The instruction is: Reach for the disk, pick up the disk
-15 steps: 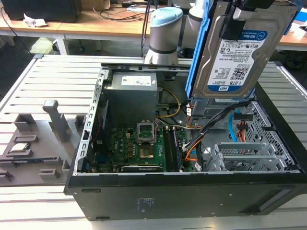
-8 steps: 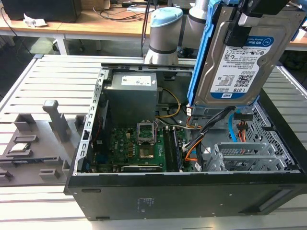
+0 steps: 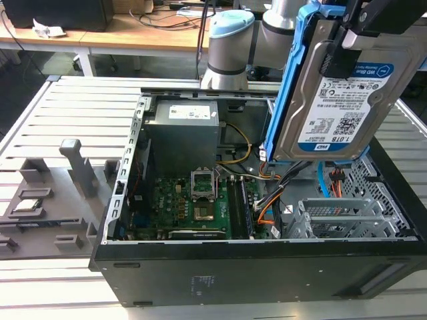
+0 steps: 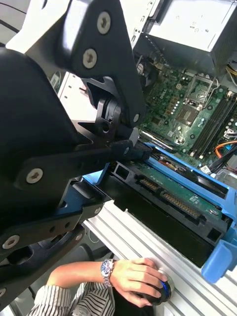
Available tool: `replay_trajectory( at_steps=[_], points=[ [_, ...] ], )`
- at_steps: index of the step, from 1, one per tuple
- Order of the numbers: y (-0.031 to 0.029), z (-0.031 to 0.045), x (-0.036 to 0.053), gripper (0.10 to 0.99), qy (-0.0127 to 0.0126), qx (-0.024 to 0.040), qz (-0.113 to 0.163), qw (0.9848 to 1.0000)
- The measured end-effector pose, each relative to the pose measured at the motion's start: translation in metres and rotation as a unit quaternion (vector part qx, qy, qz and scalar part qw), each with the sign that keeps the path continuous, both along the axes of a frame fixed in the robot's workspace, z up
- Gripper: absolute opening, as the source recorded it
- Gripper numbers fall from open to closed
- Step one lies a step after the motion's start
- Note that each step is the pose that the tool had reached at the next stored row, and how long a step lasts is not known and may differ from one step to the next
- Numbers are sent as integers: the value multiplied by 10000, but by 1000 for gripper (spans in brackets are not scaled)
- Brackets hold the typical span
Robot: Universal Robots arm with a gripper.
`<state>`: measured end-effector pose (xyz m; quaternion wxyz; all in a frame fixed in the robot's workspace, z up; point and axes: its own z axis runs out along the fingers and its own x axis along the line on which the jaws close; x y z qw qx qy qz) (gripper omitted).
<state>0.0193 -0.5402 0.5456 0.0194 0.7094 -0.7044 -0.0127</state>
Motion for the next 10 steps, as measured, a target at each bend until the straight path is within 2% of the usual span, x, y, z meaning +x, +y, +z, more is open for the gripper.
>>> replay_trajectory(
  at_steps=[4,6,10],
  points=[
    [-74,0,0,365,0,0,0,10000],
    [-141,0,0,365,0,0,0,10000],
    [-224,-1,0,365,0,0,0,10000]
  ],
)
